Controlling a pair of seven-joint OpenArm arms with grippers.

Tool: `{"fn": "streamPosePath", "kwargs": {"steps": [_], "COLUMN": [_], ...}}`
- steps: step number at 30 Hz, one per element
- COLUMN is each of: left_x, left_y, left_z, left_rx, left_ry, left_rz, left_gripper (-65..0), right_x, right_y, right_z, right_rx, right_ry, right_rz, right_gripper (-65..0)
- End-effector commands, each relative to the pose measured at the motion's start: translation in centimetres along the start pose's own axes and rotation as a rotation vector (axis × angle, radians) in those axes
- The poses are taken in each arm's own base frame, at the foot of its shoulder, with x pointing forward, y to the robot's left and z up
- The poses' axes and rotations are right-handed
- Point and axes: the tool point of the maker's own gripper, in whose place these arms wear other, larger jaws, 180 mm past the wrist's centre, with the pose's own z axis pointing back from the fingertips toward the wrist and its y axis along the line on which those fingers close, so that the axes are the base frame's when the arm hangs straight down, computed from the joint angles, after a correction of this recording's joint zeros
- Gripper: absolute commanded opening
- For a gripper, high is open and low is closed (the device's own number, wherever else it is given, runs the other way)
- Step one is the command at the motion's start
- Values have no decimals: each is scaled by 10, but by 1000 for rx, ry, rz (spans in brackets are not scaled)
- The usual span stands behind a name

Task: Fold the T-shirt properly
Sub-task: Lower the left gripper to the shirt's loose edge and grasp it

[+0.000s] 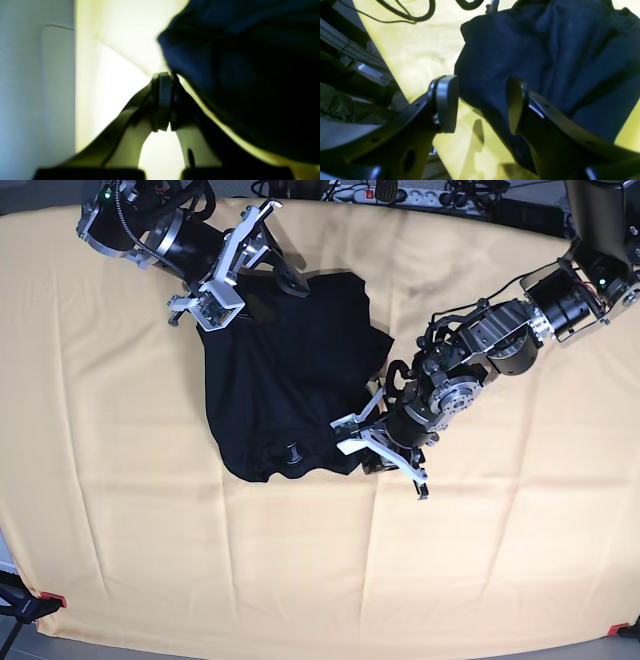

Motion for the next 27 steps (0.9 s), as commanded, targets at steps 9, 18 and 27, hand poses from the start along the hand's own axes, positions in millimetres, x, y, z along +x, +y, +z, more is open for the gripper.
{"fn": "streamPosePath", "kwargs": {"steps": [9, 18, 27], "left_x": [-24, -71, -30], "left_y": [55, 60, 71], "left_z": [3, -8, 7], "left_rx": [105, 114, 163], "left_ry": [34, 141, 78], "left_rz": [-41, -39, 54], "left_gripper": [-650, -650, -650], "right_x": [10, 10, 10], "right_y": [4, 4, 4], "right_z": [2, 2, 2], "right_rx": [13, 13, 12], "right_ry": [-43, -44, -43], "right_rz": [7, 7, 7], "right_gripper": [-323, -322, -322]}}
